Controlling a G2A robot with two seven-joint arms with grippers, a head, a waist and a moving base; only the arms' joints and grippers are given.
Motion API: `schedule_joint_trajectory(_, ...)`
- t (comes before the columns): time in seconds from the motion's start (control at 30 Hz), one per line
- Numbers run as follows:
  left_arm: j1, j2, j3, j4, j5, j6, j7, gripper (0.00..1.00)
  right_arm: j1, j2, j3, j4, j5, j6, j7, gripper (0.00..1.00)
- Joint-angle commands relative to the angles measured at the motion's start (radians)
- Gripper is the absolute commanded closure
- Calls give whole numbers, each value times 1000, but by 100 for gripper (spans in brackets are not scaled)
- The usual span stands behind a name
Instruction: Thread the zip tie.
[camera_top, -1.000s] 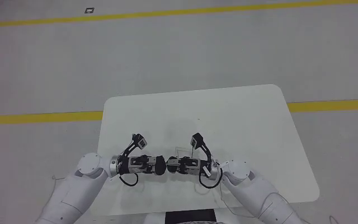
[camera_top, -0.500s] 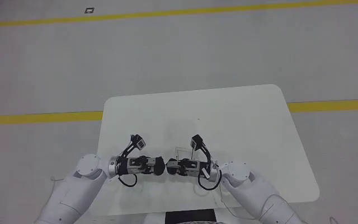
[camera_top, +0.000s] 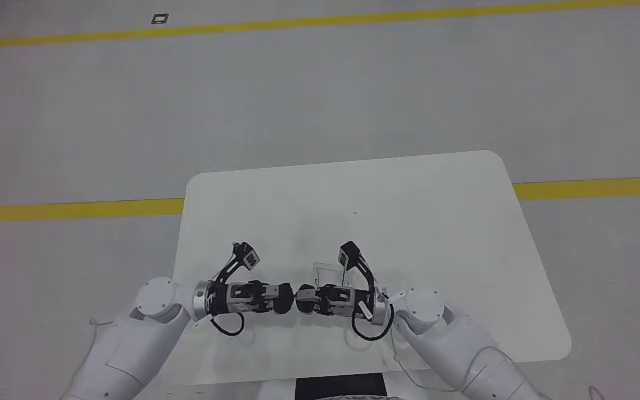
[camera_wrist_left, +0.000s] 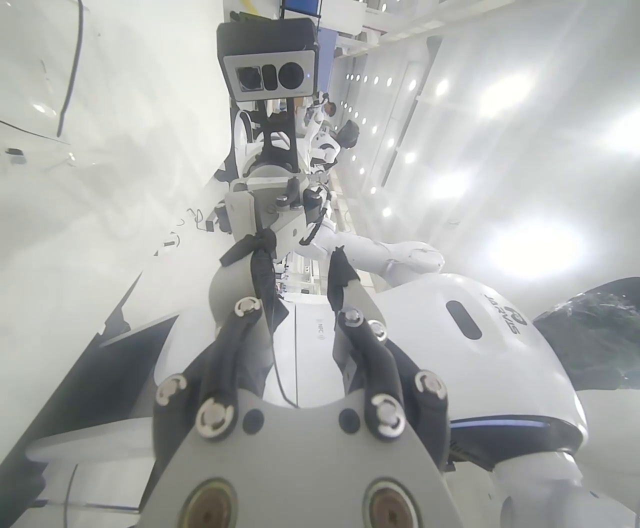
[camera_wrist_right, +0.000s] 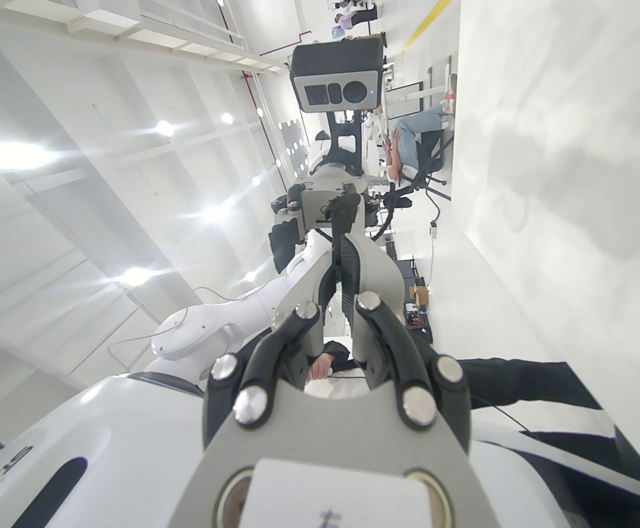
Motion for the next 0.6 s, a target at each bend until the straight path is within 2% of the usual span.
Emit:
schedule_joint_trajectory(0.0, -2, 0, 3, 2, 2, 1, 2, 80, -1, 1, 2, -1, 0, 0, 0, 100)
schedule_joint_trajectory(0.57, -23, -3, 30, 16, 7, 9, 10, 89, -11, 8, 11, -17, 3, -6, 9, 100)
